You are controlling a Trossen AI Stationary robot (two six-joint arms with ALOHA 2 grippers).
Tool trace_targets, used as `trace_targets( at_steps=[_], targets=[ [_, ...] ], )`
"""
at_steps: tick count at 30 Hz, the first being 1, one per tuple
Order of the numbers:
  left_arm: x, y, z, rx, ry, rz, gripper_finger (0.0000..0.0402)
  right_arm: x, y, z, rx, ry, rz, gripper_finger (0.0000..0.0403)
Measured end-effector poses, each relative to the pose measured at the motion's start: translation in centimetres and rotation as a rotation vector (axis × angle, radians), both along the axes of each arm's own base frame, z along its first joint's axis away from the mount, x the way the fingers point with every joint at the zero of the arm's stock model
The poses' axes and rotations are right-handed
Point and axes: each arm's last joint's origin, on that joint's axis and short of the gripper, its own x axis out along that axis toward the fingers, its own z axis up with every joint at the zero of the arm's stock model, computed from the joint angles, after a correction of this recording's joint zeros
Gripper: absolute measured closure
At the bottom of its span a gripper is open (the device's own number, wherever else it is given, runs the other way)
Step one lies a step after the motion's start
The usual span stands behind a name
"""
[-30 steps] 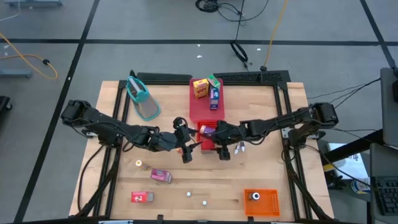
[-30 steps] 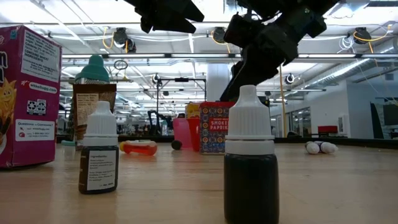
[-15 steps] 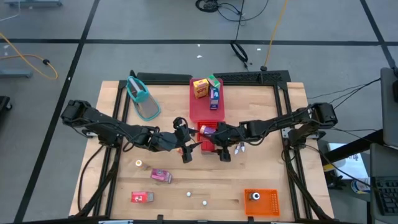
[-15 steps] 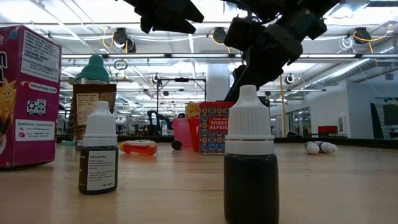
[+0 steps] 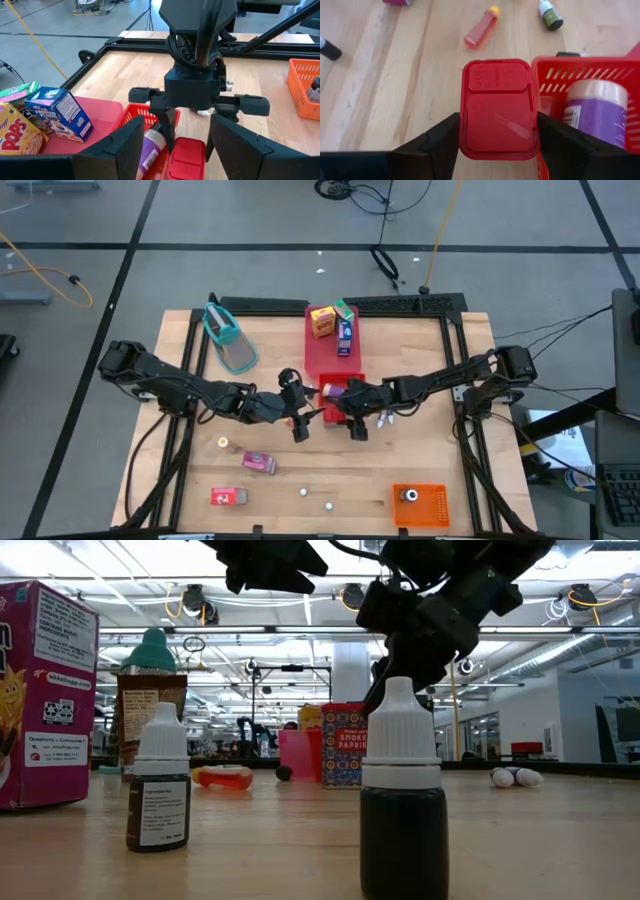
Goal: Pick & Place Kitchen Items
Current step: Put the red seasoning can into the red bin
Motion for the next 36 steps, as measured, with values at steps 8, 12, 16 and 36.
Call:
trace_targets(
  at_steps=[8,12,16,36],
  targets=[
    [0.0,0.0,-0.1,0.001,0.010,0.001,0.0174,-0.1,0.0,0.1,0.011,0.001,0.011,0.0187],
    [0.0,0.0,-0.1,0.001,0.011,0.001,0.0174,-0.1,0.0,0.9,0.011,-0.023,0.012,0.0187],
    [-0.1,0.0,-0.1,0.000,0.012,0.001,0.0174,-0.5,-0.2,2.6,0.012,-0.082,0.012,0.0187],
    [-0.1,0.0,-0.1,-0.005,0.011,0.004,0.0174,-4.1,-2.9,7.3,-0.182,-0.114,-0.202,0.0187]
  ],
)
